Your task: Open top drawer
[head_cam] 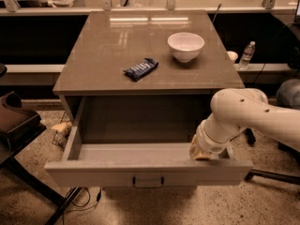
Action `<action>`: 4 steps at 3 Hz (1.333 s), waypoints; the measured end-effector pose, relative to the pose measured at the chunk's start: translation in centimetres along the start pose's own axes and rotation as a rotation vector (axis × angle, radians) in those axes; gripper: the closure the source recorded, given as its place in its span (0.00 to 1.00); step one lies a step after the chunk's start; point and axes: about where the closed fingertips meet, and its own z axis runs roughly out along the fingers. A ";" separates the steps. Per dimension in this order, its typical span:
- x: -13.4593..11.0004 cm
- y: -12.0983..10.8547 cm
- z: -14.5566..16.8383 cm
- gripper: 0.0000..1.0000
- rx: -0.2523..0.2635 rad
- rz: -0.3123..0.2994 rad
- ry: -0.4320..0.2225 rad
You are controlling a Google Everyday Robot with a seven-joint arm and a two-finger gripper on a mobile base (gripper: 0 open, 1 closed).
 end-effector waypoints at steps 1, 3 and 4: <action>0.0 0.0 0.0 1.00 0.000 0.000 0.000; 0.0 0.1 0.1 0.59 -0.003 -0.001 0.001; 0.0 0.2 0.1 0.36 -0.005 -0.002 0.001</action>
Offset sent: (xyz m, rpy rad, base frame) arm -0.0001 0.0000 0.0000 0.0000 0.0001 -0.0001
